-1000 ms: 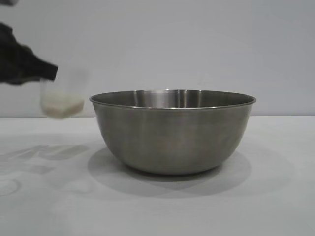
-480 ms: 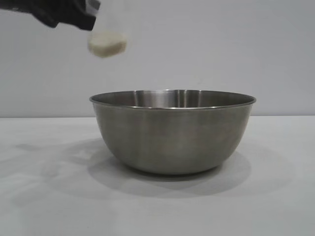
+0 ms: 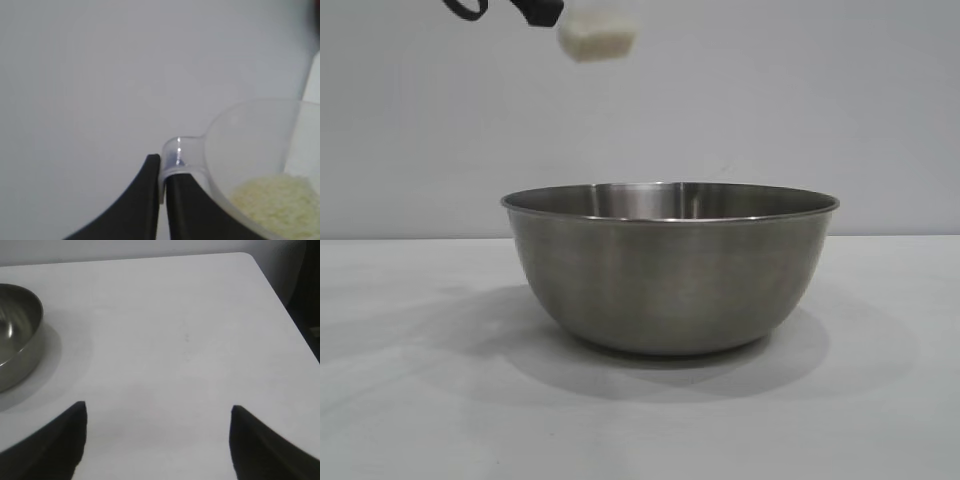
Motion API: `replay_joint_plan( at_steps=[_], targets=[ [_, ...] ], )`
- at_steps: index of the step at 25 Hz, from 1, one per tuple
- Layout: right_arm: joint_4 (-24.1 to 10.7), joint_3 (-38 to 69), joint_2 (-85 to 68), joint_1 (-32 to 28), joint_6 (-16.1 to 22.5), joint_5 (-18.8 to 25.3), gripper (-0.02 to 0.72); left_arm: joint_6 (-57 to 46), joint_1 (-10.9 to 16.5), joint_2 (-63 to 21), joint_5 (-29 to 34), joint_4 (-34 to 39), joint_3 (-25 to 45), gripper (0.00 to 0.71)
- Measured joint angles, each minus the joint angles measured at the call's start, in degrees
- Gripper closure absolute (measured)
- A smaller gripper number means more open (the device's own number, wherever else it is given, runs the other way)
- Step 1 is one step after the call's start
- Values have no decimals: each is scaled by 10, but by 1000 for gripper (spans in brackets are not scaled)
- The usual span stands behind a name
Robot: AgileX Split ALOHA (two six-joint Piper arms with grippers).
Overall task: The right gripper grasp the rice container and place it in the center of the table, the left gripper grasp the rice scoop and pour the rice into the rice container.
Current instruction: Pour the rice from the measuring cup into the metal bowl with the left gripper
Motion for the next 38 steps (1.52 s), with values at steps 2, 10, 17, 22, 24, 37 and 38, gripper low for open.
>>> replay_joint_plan(
  at_steps=[2,10,17,22,24,37,38],
  targets=[
    [0,0,0,0,0,0,154,20,0,0,0,21,0,710],
    [0,0,0,0,0,0,154,79,0,0,22,90,0,710],
    [0,0,0,0,0,0,154,167,0,0,58,135,0,710],
    [0,0,0,0,0,0,154,239,0,0,59,160,0,710],
    [0,0,0,0,0,0,154,253,0,0,59,174,0,710],
    [0,0,0,0,0,0,154,367,-36,2,83,204,0,710],
    [0,0,0,0,0,0,154,385,-36,3,86,204,0,710]
  ],
)
